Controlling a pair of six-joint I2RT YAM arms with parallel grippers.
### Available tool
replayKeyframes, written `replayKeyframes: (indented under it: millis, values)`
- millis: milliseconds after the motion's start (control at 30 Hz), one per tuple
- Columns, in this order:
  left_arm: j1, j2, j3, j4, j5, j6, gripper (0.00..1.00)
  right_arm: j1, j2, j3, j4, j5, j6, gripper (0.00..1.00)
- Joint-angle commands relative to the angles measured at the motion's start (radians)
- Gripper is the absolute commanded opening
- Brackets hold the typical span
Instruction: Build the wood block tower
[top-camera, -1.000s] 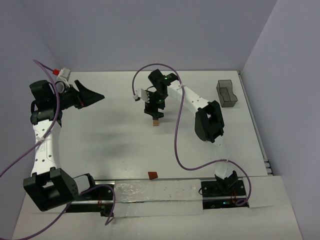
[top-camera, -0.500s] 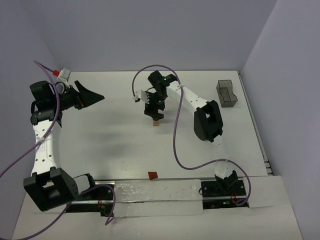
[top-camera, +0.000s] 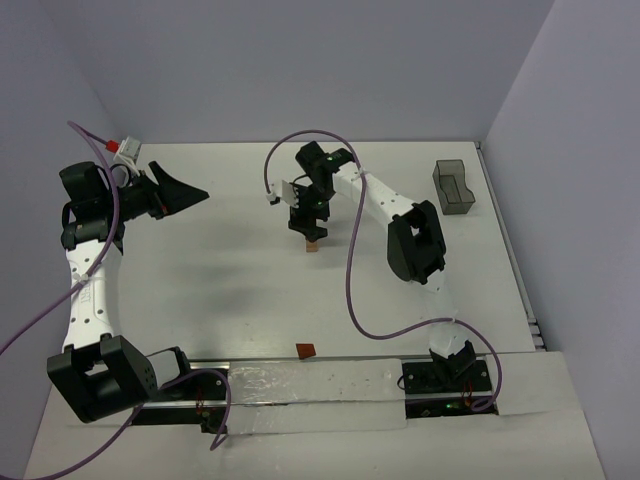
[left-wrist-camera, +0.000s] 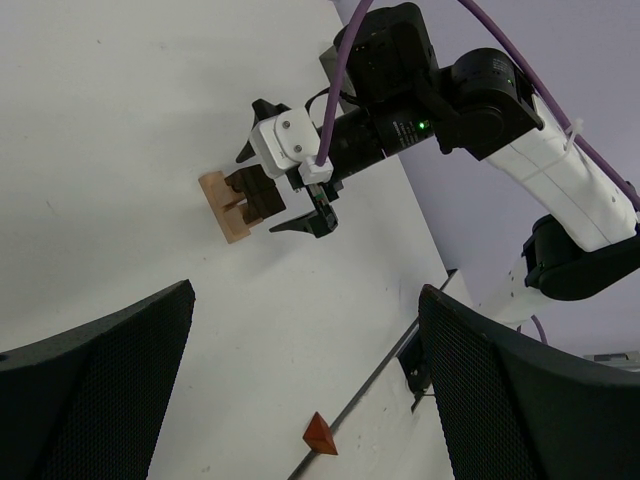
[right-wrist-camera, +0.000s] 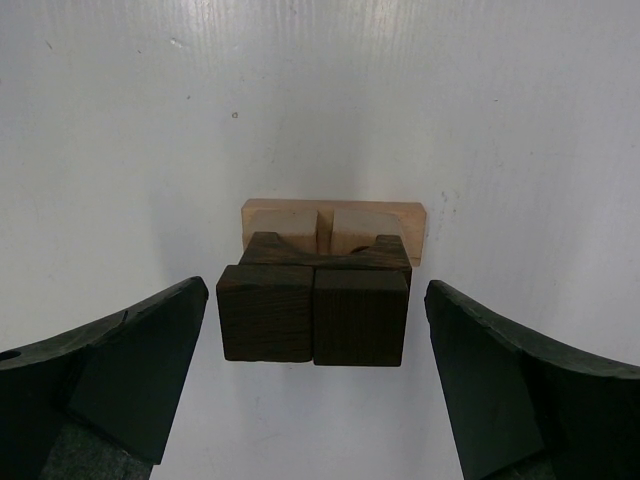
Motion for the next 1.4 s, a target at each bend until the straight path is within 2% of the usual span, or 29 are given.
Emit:
replayKeyframes:
  millis: [0, 967, 1367]
  values:
    - [0.012, -0.013, 0.002, 0.038, 0.029, 0.003, 0.99, 0.009, 0.006, 0.033, -0.007, -0.019, -0.020, 0.97]
    - [0.012, -0.011, 0.000, 0.049, 0.033, -0.006, 0.99, 0.007, 0.004, 0.037, 0.010, -0.005, -0.020, 0.95]
    - [0.012, -0.007, -0.001, 0.055, 0.036, -0.011, 0.99, 0.007, -0.007, 0.029, 0.035, 0.002, -0.013, 0.99]
